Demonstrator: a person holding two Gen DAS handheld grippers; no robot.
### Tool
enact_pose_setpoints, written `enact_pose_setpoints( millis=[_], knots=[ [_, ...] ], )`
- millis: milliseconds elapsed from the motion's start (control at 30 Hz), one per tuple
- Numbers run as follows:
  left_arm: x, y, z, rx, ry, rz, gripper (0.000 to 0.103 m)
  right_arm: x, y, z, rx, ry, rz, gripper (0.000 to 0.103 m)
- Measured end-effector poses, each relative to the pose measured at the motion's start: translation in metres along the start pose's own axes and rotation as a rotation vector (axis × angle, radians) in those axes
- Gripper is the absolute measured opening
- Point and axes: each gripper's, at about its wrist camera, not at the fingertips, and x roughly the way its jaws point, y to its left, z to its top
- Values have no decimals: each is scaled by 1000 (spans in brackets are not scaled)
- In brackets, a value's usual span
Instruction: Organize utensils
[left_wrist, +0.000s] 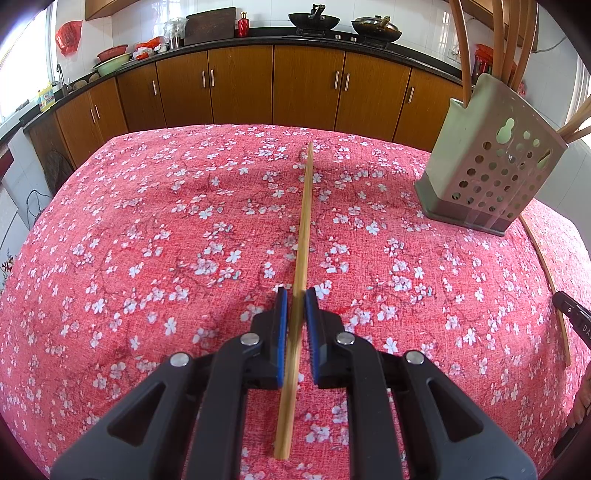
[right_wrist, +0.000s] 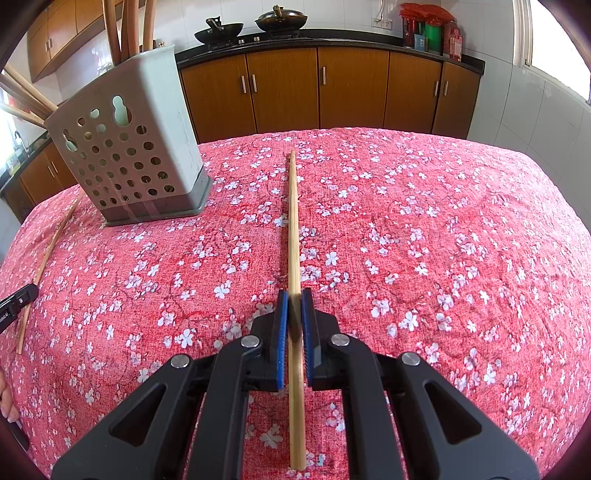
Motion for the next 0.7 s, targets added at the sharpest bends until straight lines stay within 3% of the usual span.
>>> enact_pose_setpoints(
  millis=[700],
  knots=[
    [0, 0, 0, -19, 1, -16, 13, 0, 1, -1, 2, 0, 2, 9]
  ],
)
